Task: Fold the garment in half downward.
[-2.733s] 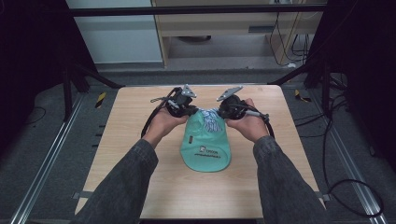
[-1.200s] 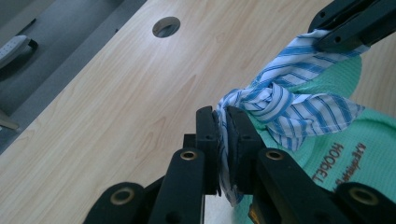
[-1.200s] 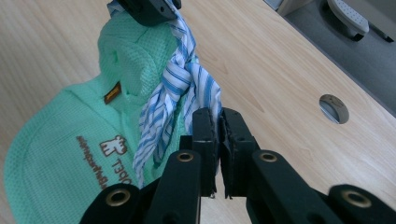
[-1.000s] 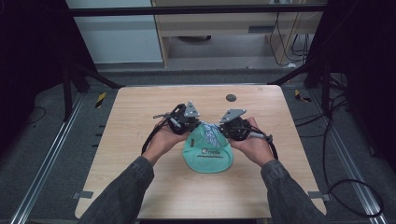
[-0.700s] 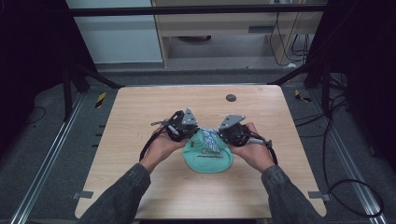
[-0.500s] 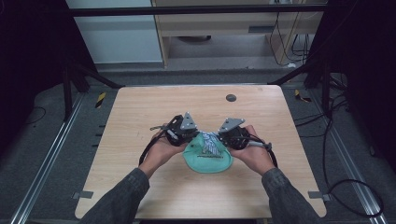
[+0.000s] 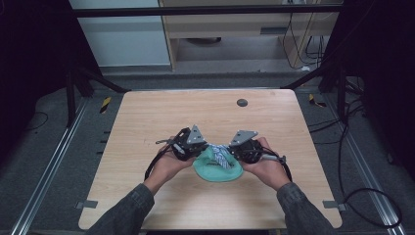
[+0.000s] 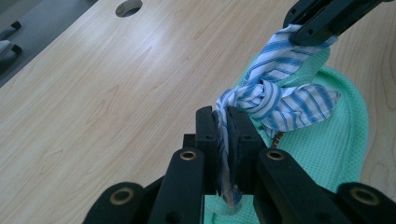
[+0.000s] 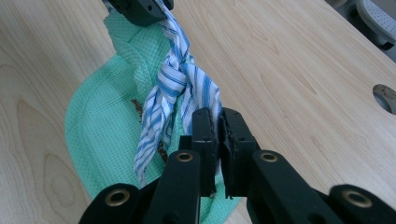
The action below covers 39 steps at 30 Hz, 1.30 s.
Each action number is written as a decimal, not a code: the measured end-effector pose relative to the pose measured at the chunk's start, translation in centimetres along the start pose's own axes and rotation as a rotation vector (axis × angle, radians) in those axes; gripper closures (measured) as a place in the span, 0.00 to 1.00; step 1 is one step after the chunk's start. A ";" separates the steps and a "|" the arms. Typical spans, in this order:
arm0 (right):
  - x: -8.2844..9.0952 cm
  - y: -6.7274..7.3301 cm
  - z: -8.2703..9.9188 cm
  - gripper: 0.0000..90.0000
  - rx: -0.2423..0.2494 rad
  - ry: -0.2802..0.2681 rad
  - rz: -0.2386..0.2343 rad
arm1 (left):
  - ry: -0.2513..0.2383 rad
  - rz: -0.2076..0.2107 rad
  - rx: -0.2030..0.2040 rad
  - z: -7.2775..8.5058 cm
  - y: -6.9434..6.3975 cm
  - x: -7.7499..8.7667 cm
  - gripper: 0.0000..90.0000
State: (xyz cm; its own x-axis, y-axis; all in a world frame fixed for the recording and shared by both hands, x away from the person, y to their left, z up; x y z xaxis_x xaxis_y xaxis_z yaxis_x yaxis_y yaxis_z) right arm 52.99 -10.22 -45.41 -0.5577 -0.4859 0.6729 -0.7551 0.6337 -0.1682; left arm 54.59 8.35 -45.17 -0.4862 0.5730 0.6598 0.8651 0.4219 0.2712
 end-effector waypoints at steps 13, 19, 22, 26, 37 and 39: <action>-0.1 1.0 1.2 0.94 0.000 0.003 -0.027 | -0.013 0.030 0.020 1.3 -1.5 0.0 0.92; 0.0 1.5 1.7 0.94 0.003 0.006 -0.038 | -0.021 0.039 0.026 1.7 -2.1 0.1 0.92; 0.0 1.8 1.9 0.94 -0.002 0.005 -0.048 | -0.031 0.052 0.035 2.1 -2.6 0.2 0.92; 0.1 2.1 2.2 0.94 0.006 0.009 -0.057 | -0.030 0.061 0.037 2.7 -3.0 0.3 0.91; 0.2 2.9 2.4 0.93 0.024 0.016 -0.075 | -0.063 0.009 0.054 2.8 -3.2 1.4 0.65; 0.3 3.0 2.4 0.93 0.029 0.012 -0.080 | -0.061 0.005 0.059 3.0 -3.2 1.4 0.59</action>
State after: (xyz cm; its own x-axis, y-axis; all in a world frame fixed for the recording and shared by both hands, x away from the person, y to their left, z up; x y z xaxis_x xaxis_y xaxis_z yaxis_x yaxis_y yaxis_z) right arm 49.78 -9.92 -47.46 -0.4913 -0.5266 0.6937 -0.8068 0.5752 -0.1348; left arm 50.78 9.91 -47.15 -0.4903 0.6161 0.6165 0.8596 0.4586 0.2253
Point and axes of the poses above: each handheld gripper's, and its own axes: x roughly backward along the jaws, z roughly out of its underside, y roughly to its left, the point moved 4 cm from there along -x, roughly forward along the jaws, and after that the axes turned 5 degrees about -x, right-handed, at the moved point
